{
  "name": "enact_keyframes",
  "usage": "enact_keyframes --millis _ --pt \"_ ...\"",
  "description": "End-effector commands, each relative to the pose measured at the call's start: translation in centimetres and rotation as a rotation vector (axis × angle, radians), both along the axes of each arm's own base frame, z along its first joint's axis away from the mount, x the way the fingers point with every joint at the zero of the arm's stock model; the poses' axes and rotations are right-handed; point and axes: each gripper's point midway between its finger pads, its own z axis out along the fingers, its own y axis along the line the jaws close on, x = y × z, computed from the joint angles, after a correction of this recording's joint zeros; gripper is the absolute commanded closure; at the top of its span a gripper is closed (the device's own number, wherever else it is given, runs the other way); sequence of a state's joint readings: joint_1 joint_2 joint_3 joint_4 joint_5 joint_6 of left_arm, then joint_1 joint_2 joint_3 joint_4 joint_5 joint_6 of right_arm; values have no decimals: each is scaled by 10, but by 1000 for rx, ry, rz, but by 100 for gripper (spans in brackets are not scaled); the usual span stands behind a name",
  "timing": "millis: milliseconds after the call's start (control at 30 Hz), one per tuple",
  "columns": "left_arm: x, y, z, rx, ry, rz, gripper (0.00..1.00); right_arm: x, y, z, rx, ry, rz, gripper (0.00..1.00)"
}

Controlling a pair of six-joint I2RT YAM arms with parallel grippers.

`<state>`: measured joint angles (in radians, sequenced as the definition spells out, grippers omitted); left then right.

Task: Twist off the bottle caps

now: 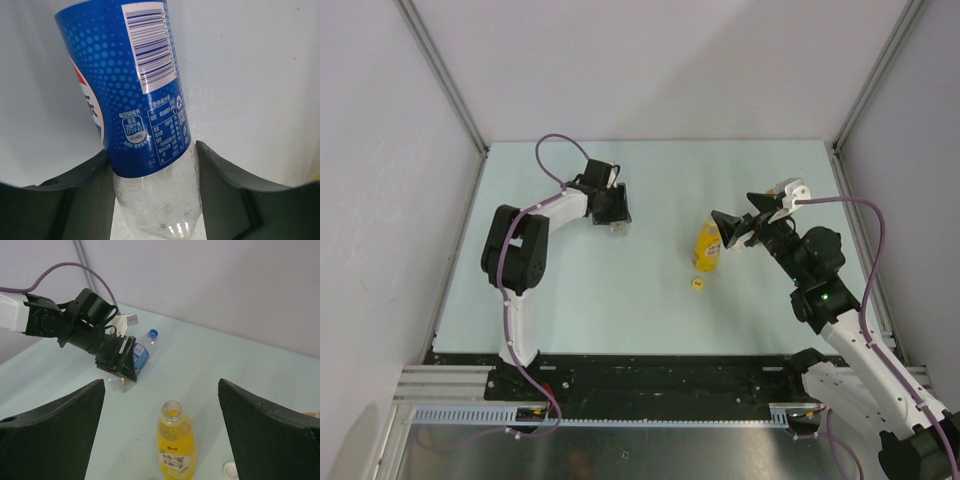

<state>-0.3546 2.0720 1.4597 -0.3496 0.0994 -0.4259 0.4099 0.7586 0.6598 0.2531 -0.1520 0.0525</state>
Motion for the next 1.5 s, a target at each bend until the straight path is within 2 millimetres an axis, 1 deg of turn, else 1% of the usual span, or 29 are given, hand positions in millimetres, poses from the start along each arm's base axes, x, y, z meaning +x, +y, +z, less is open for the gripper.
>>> enact_keyframes --millis 0,67,133,267,367,600,700,800,867,967,1033,1133,1300,1367,1467 --pt "-40 7 -31 24 136 -75 46 -4 9 15 37 38 57 1" --pt "-47 8 -22 20 125 -93 47 -4 13 17 58 60 74 1" --pt "-54 7 -9 4 105 -112 48 -2 18 17 76 96 89 1" --pt "-71 1 29 -29 35 -155 48 2 29 20 110 172 129 1" --pt "-90 -7 56 -45 -25 -201 48 2 37 25 153 236 163 1" --pt "-151 -24 103 -72 -151 -308 49 -6 55 37 275 353 266 1" --pt "-184 -34 124 -93 -230 -384 49 -9 66 39 295 390 326 1" --pt "-217 -46 140 -115 -302 -474 49 -11 74 40 325 436 366 1" --pt "-236 -51 147 -126 -337 -513 50 -11 79 40 347 469 385 1" --pt "-260 -57 153 -144 -371 -546 50 -10 90 34 367 527 417 1" --pt "-272 -58 157 -151 -395 -554 52 -9 98 28 372 573 437 1" --pt "-283 -59 160 -124 -440 -552 54 -6 107 14 372 649 437 1" --pt "-287 -53 151 -44 -468 -506 57 -2 109 3 368 691 402 1" --pt "-285 -48 147 8 -475 -480 59 0 107 3 366 685 386 1" --pt "-282 -43 141 106 -490 -450 60 0 105 -4 362 710 366 3"
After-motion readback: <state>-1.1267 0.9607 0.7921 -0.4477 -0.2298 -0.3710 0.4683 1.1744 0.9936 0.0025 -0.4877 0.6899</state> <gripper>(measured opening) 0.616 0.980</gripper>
